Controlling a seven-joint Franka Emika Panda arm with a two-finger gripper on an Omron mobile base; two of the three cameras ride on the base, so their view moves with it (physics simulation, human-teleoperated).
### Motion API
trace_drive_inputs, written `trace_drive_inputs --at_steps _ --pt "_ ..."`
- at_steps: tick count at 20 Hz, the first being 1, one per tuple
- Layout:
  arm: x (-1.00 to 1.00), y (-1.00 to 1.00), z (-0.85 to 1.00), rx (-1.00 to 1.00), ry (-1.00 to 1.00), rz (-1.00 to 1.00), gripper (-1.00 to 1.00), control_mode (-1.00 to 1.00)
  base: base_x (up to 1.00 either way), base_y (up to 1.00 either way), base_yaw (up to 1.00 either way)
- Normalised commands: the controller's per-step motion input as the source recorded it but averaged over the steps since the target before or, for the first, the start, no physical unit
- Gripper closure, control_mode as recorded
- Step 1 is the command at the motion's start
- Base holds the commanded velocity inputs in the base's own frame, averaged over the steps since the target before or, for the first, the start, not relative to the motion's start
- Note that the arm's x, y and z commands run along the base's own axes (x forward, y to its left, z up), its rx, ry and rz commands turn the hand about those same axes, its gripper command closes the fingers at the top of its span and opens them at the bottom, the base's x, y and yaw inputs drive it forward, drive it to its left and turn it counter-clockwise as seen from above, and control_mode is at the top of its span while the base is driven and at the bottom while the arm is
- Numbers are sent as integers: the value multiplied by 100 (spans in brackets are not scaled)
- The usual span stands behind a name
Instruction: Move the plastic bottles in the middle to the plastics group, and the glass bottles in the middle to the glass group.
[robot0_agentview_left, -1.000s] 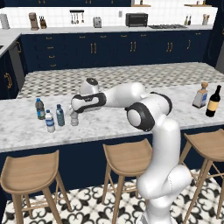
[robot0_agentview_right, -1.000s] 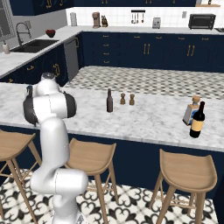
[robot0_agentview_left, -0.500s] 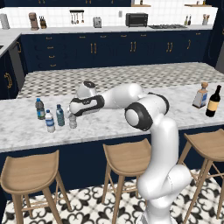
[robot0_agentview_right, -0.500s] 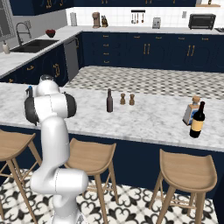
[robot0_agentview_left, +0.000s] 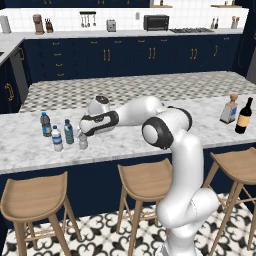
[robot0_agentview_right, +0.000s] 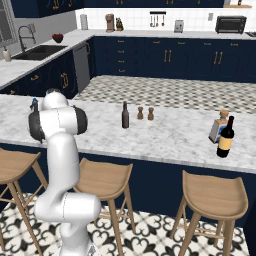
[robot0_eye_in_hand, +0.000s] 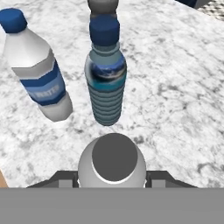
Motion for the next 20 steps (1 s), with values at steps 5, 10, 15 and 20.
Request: trace_drive_inputs --at_steps 5,10,15,20 --pt "0 0 -21 0 0 0 100 -100 0 0 0" --pt "7 2 -8 0 0 0 100 -100 0 0 0" --pt "11 5 0 0 0 0 100 -100 0 0 0" --pt "0 0 0 0 0 0 -100 -100 0 0 0"
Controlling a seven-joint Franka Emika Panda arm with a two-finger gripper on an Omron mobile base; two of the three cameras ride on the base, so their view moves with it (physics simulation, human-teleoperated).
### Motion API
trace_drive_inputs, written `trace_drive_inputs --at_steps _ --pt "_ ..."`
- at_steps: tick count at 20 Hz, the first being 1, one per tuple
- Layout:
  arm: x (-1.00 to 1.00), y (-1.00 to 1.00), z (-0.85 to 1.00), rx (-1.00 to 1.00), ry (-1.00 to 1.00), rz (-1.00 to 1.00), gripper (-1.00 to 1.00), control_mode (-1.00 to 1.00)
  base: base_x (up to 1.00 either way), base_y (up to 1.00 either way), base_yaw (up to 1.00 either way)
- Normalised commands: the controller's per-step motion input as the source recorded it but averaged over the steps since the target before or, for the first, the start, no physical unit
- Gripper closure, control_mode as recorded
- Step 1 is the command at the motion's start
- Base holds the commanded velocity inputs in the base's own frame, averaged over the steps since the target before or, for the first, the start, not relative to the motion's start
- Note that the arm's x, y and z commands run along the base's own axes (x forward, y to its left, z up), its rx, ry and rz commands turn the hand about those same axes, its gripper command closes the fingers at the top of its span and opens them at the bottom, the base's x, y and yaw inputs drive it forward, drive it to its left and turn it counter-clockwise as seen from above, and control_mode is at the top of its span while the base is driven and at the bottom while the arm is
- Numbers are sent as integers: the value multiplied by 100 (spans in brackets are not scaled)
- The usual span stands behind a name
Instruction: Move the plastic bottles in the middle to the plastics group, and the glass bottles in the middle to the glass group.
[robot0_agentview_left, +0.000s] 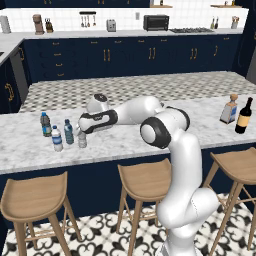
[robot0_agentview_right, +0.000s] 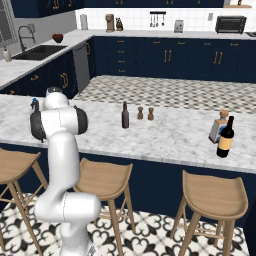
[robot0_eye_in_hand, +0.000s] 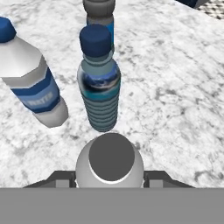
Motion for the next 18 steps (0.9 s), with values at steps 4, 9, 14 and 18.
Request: trace_drive_inputs --at_steps 4,9,14,18 --pt "0 0 0 0 0 0 -100 -100 0 0 0" --pt "0 0 5 -1 0 0 -100 -100 0 0 0" --pt "0 0 31 -1 0 0 -100 -100 0 0 0" --pt "-6 -15 46 0 0 0 -100 -100 0 0 0"
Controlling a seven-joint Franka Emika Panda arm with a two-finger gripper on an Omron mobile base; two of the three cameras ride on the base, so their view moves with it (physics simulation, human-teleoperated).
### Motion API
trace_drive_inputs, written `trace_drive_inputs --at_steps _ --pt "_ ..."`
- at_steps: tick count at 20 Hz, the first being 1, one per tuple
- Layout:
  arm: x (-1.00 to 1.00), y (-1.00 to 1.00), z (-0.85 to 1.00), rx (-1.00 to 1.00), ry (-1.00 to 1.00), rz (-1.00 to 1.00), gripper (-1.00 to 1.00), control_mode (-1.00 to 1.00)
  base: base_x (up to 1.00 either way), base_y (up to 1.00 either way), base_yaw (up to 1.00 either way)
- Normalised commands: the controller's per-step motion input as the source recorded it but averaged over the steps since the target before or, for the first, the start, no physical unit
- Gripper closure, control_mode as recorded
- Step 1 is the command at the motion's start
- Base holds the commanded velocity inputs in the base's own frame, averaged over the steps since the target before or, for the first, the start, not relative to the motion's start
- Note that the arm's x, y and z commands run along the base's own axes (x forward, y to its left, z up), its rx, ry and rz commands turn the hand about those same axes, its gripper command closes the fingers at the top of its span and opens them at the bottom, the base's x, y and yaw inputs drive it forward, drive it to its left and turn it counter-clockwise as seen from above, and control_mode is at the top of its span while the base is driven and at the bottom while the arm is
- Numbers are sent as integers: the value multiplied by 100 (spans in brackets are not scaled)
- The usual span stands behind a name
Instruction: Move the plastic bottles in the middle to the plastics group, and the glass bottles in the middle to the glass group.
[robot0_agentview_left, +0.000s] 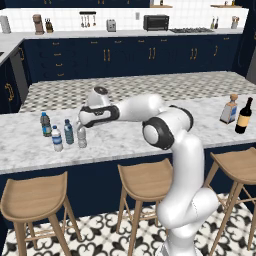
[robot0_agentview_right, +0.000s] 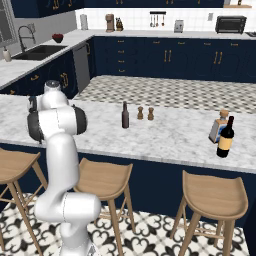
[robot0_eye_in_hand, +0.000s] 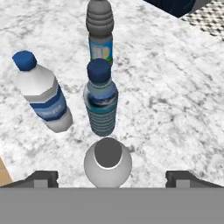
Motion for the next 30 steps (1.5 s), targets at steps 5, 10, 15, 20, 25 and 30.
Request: trace_drive_inputs --at_steps 5,10,15,20,25,30 --pt "-18 -34 29 0 0 -1 -100 -100 0 0 0" --pt "-40 -77 3 0 2 -11 -100 -100 0 0 0" --pt "-41 -94 0 0 9 -16 -100 -100 0 0 0" --pt "-46 -100 6 0 14 -21 -100 -100 0 0 0" --pt "-27 -100 24 0 16 -23 -100 -100 0 0 0" --pt "0 -82 37 0 16 -26 -100 -100 0 0 0"
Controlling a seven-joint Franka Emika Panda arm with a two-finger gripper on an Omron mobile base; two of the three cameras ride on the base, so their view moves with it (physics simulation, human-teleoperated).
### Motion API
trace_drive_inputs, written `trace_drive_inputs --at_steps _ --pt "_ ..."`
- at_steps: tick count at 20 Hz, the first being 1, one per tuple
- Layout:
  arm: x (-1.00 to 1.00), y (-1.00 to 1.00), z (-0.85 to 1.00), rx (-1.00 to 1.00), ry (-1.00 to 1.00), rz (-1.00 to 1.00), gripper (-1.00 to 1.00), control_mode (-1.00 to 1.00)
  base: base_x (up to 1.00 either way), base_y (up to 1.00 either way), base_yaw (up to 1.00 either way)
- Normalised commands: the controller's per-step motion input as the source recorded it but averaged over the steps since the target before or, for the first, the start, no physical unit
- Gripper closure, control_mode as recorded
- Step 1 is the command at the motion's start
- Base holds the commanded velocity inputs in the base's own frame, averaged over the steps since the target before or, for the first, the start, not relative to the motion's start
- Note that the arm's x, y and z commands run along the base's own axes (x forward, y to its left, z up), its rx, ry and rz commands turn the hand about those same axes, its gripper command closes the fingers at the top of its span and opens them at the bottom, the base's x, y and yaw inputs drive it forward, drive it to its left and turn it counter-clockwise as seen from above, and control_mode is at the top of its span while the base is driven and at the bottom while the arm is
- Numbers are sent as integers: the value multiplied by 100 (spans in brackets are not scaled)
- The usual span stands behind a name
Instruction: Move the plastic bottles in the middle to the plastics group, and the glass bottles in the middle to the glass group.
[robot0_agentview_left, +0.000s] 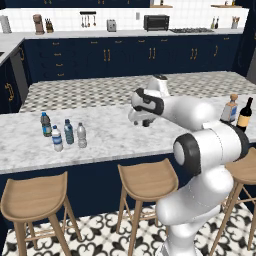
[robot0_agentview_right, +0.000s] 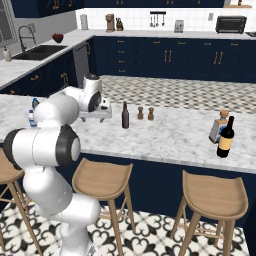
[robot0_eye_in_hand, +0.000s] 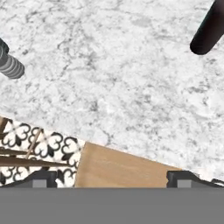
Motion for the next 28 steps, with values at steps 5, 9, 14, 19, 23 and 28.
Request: trace_drive_inputs --at_steps 5,9,14,19,23,28 --pt "42 -19 5 0 6 -25 -100 -100 0 0 0" --pt "59 0 0 0 0 -22 -100 -100 0 0 0" --pt "21 -13 -8 -3 0 -30 -100 -100 0 0 0" --pt "5 -4 -31 -6 -4 -32 -100 -100 0 0 0" --pt "33 6 -21 -6 -10 -36 -100 -100 0 0 0" --pt "44 17 -4 -9 -2 -34 -100 -100 0 0 0"
